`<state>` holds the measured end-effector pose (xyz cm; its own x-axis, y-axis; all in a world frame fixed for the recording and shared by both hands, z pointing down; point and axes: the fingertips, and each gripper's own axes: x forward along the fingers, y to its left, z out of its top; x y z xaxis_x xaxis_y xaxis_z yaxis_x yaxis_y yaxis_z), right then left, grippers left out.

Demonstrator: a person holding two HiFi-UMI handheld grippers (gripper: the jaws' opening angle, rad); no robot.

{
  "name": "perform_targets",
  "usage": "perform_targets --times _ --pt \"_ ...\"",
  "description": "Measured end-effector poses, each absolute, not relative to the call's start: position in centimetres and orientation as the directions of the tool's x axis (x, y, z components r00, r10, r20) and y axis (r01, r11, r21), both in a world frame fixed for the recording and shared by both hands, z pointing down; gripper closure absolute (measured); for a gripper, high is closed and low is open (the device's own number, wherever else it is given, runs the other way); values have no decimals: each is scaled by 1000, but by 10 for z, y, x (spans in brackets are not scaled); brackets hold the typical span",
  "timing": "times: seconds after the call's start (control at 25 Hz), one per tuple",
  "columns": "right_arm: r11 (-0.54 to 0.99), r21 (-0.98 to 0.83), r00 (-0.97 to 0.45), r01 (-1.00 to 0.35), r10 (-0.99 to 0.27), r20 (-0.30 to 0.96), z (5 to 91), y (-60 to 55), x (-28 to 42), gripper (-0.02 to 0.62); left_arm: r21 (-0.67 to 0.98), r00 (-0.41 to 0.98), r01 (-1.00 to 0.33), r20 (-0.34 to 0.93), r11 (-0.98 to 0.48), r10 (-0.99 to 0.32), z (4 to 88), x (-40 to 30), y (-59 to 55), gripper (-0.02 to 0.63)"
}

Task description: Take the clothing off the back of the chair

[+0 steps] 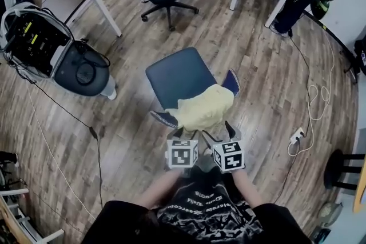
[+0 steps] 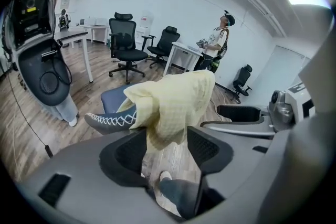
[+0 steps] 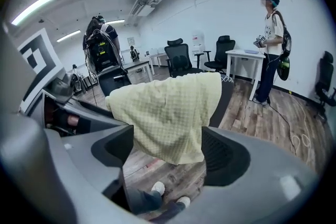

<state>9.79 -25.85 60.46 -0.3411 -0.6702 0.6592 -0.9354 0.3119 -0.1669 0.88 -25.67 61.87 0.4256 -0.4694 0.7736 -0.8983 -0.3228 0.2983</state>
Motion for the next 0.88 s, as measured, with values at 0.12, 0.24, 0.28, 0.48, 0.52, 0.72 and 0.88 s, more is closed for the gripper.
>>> perform_targets --times 0.12,0.24,0.28,0.48,0.52,0.72,0.88 --pt "299 -207 -358 -931 -654 666 611 -267 100 192 316 423 -903 781 -293 -460 622 12 -258 379" --pt "300 -226 -371 -927 -637 676 620 -275 104 190 323 420 -904 794 -280 -439 629 18 -259 379" --pt "306 -226 -375 -925 -631 679 622 -278 104 189 323 416 -906 797 -274 -437 630 19 -260 379" --pt "330 -240 -400 -913 -609 685 629 -291 106 186 320 403 -914 795 -249 -454 632 21 -271 379" --pt "339 -244 -409 -909 -602 686 630 -292 105 186 326 404 -914 788 -241 -464 632 21 -273 379" --pt "373 -253 -437 -893 -577 690 633 -302 105 175 339 396 -918 777 -205 -490 633 22 -278 379" --pt "392 -306 -488 -868 -553 676 636 -313 102 176 336 388 -922 781 -194 -490 635 22 -282 380"
